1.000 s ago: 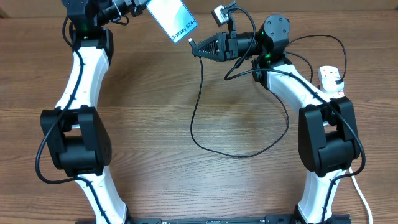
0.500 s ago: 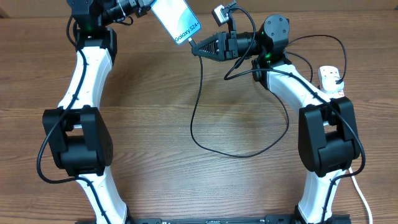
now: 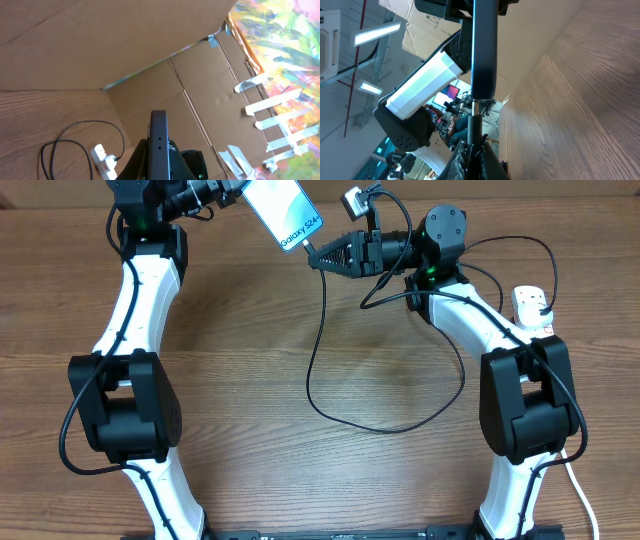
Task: Plug charger to phone and switch on socket
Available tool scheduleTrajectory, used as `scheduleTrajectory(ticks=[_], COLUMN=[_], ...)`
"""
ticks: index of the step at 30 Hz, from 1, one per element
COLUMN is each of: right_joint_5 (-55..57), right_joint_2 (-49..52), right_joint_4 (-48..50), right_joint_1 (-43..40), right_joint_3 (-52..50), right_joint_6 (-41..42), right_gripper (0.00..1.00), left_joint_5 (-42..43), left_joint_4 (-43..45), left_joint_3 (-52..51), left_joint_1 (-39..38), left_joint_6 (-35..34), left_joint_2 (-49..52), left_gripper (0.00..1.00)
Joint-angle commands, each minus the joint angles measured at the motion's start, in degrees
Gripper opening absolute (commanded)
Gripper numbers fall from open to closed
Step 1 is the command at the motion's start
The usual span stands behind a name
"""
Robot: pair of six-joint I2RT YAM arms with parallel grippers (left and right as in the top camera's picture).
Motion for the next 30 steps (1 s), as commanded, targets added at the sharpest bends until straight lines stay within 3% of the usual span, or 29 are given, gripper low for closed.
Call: scheduleTrajectory(ticks=[1,30], right_joint_5=[1.3,1.5], right_joint_2=[0.0,0.0], right_joint_4=[0.5,-0.1], right_joint_1=[-0.4,-0.5], right_joint_3=[-0.1,-0.1], right_joint_6=[0.0,0.0], right_gripper=[0.04,0.04], left_joint_5=[1.1,1.3], left_joint_4=[0.6,0.2], left_joint_3=[0.7,0.7], left_joint_1=[-0.2,0.4], left_joint_6=[0.6,-1.5], left_joint_2=[-0.8,-0.8], left_gripper=[0.04,0.04])
